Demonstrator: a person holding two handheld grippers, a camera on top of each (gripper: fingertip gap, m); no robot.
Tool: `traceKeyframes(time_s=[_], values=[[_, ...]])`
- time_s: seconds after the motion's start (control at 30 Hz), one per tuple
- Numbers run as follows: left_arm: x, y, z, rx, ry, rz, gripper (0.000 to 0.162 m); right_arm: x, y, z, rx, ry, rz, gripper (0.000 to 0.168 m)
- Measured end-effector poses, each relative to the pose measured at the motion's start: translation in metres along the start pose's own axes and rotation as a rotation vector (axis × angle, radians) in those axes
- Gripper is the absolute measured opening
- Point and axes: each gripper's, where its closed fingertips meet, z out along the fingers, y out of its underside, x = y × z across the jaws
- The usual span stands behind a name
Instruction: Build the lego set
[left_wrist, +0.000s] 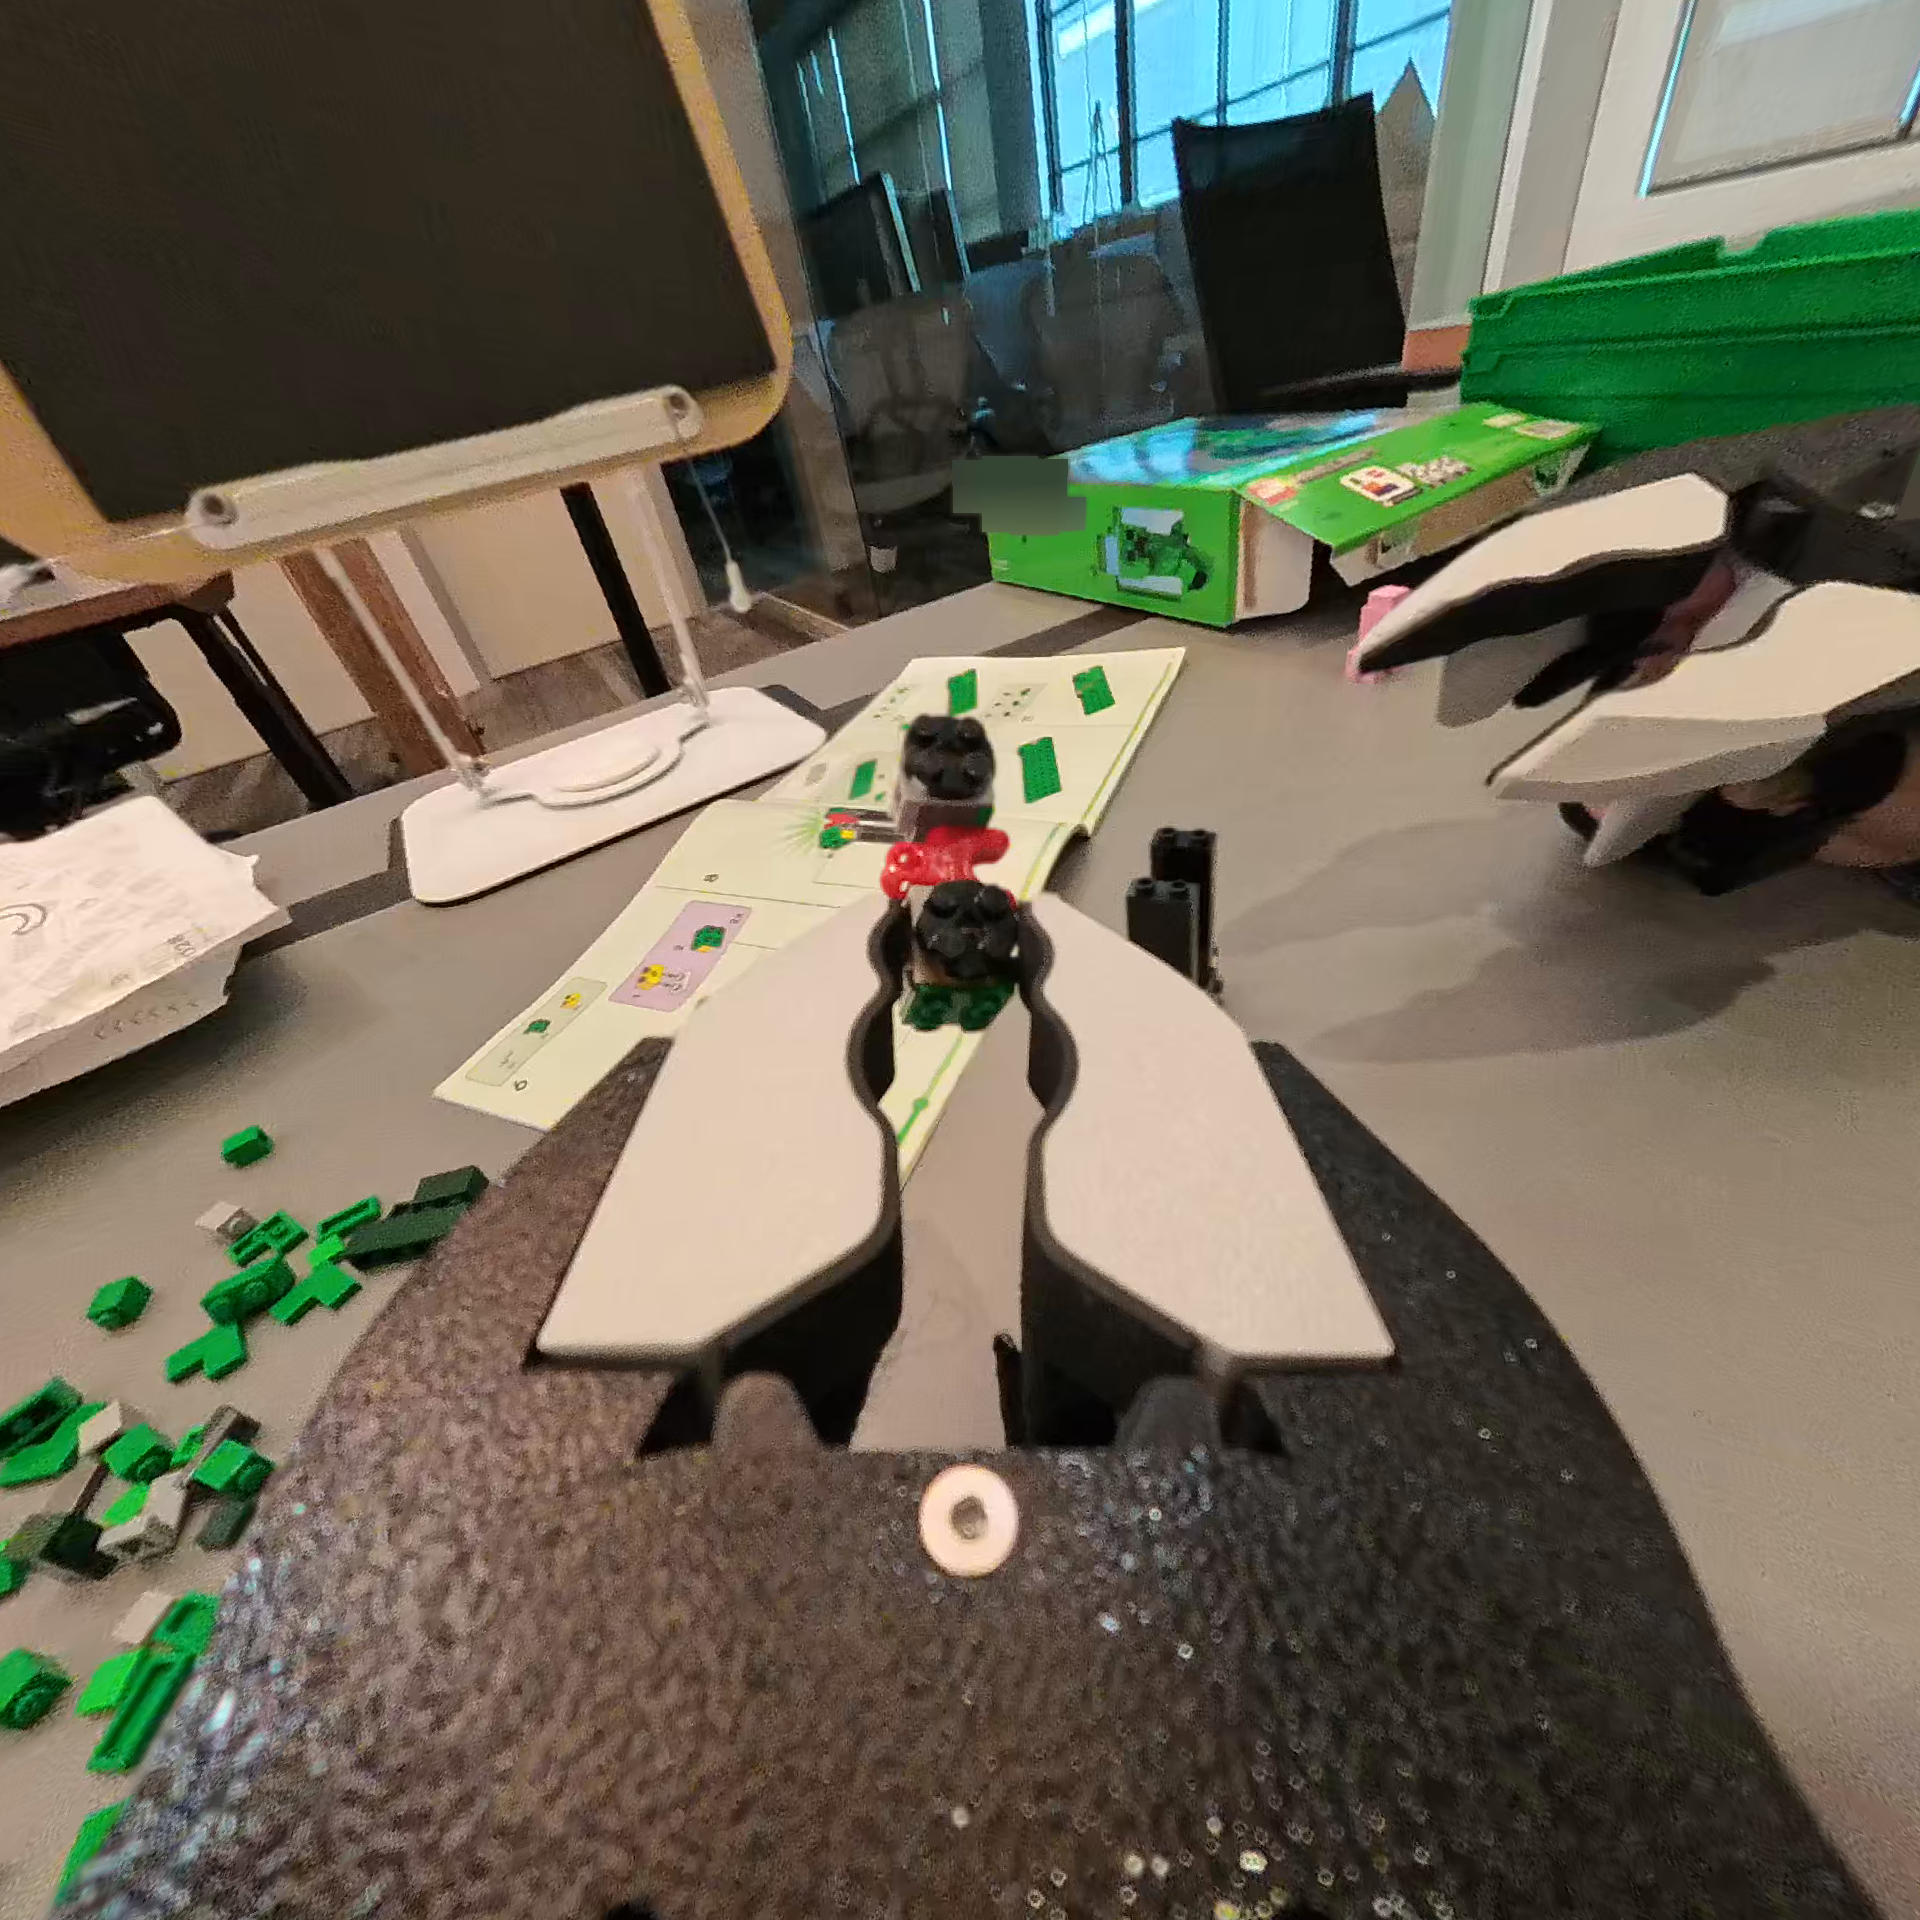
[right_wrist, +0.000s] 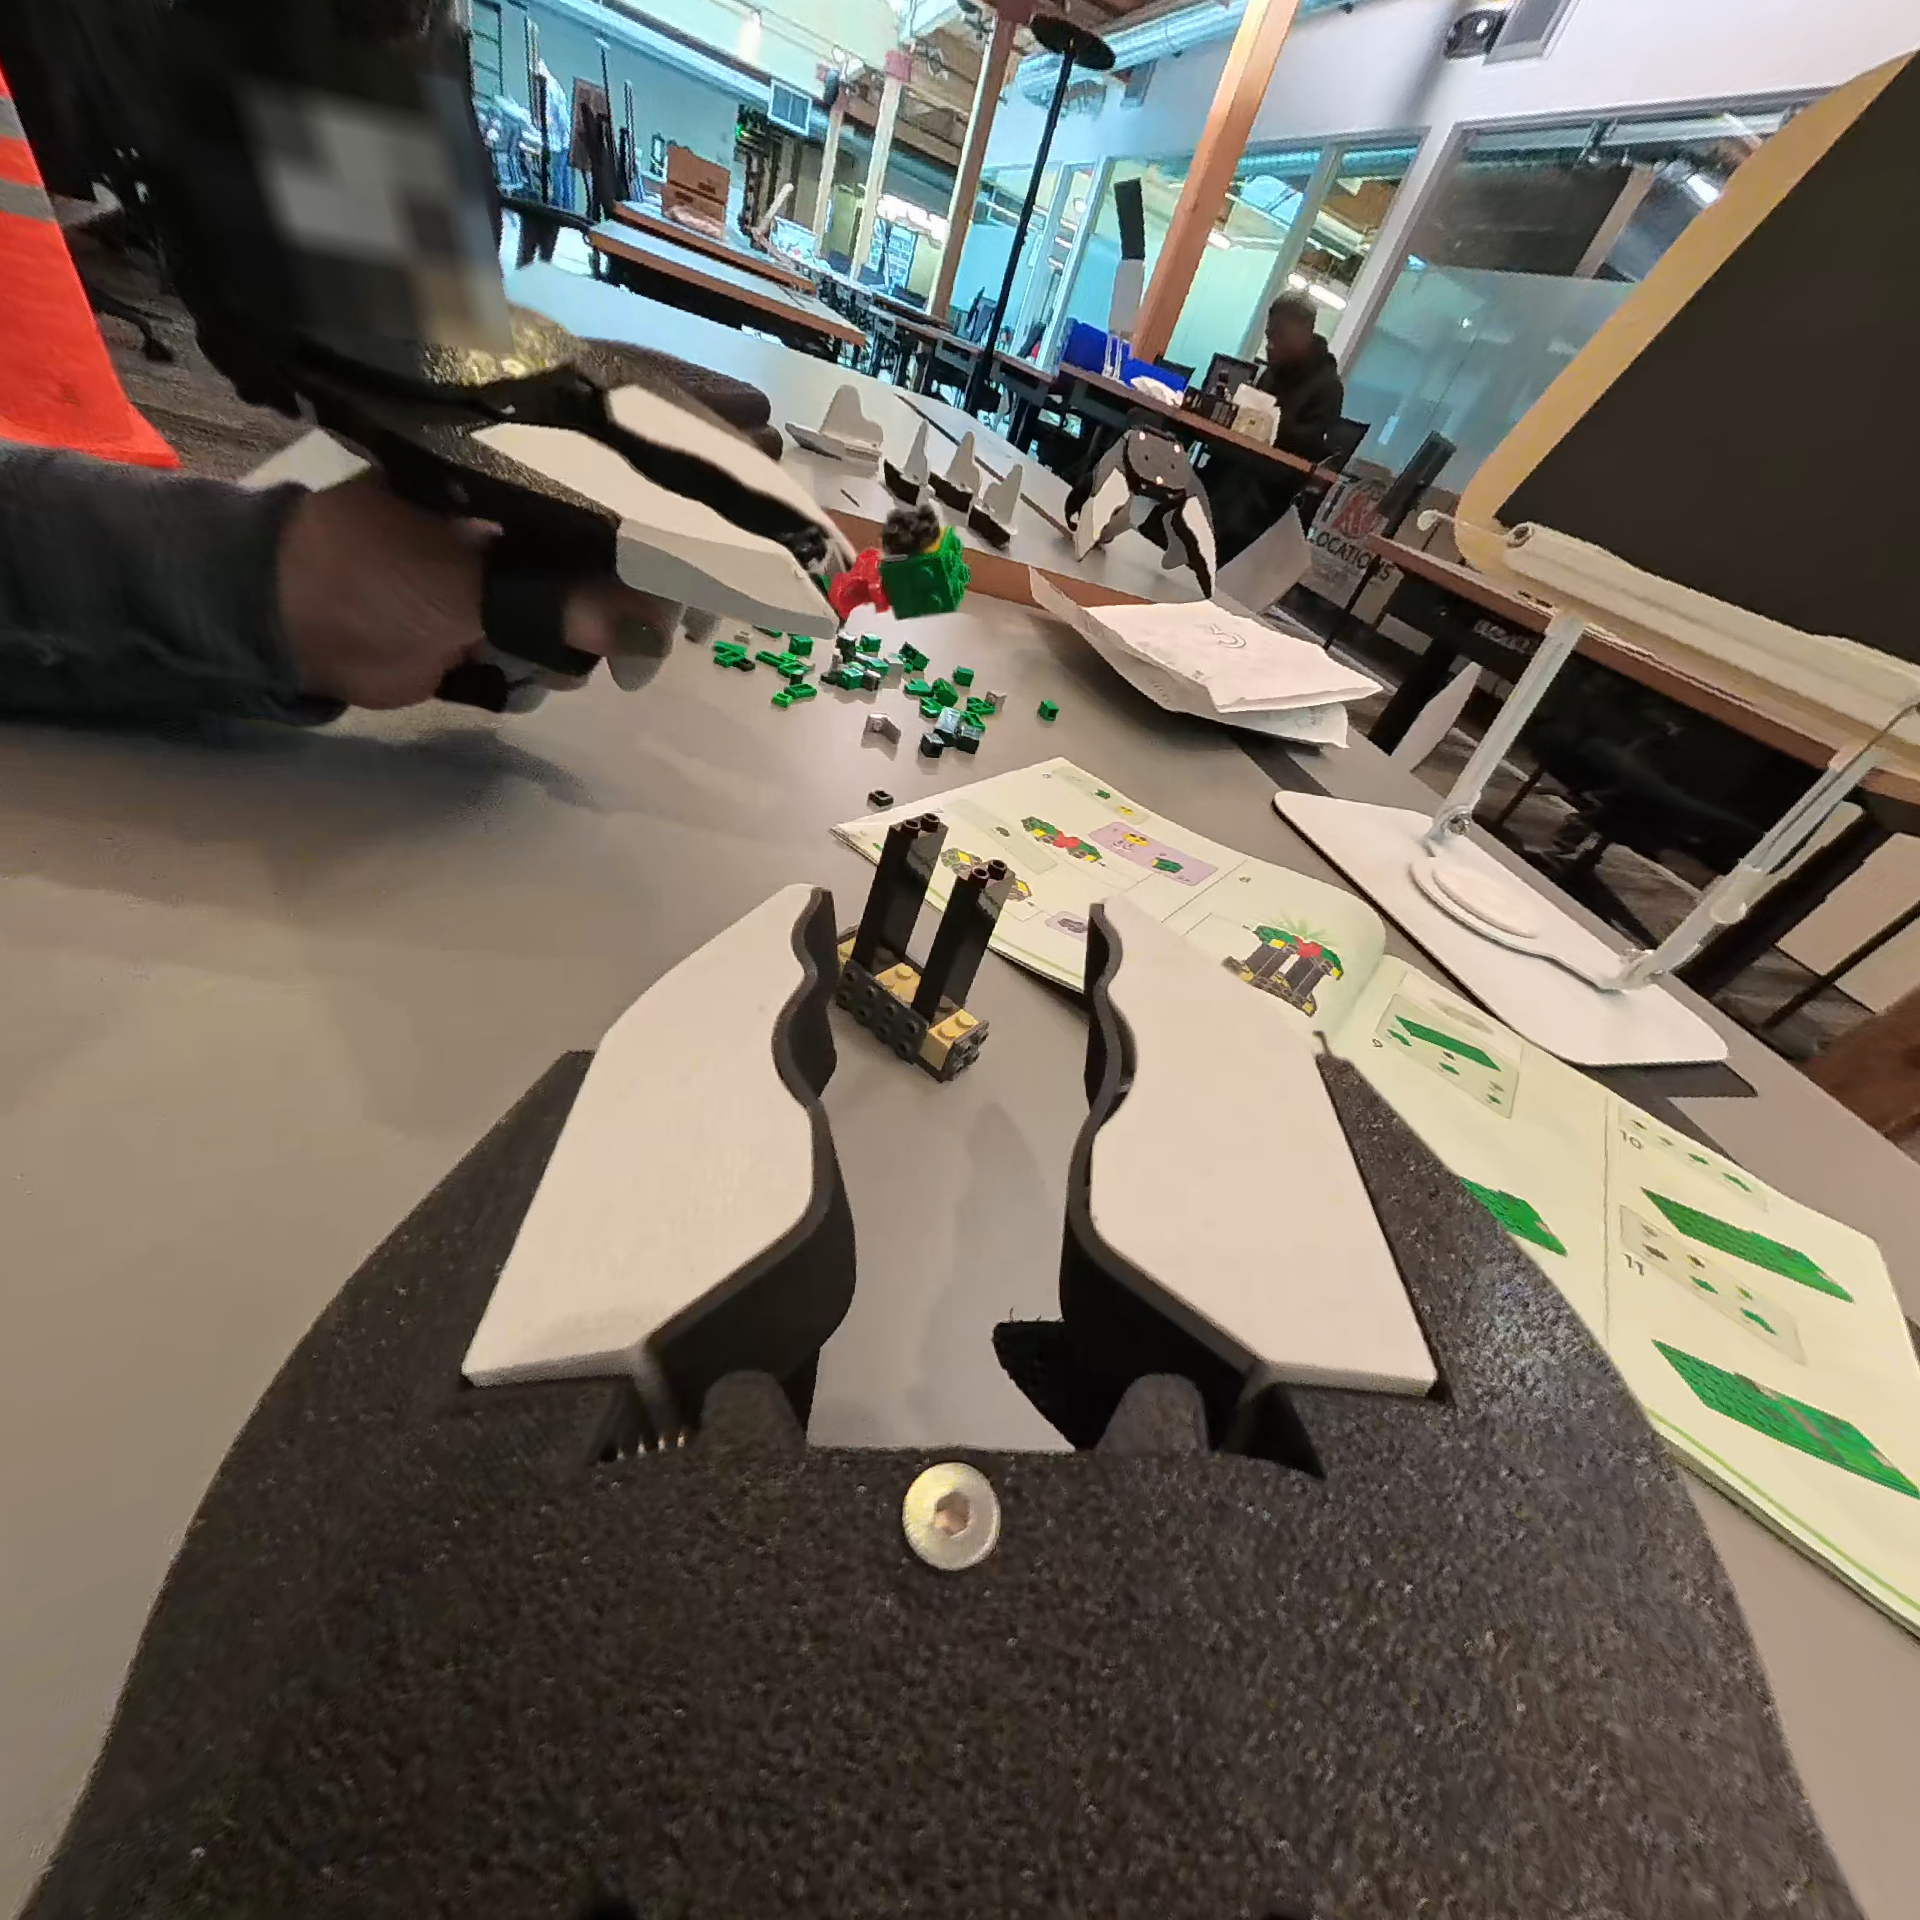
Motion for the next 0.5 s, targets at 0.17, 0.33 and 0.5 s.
traceKeyframes(time_s=[0.17, 0.33, 0.5], values=[[-0.011, 0.003, -0.006, 0.042, -0.055, 0.001, 0.020, 0.003, 0.000, -0.001, 0.007, 0.007, 0.030, 0.045], [-0.008, 0.003, -0.005, 0.053, -0.043, 0.011, 0.020, 0.002, -0.001, -0.002, 0.012, -0.007, 0.036, 0.043], [0.001, 0.007, 0.000, 0.012, 0.001, 0.042, 0.020, -0.003, -0.001, -0.002, 0.011, -0.031, 0.016, 0.042]])
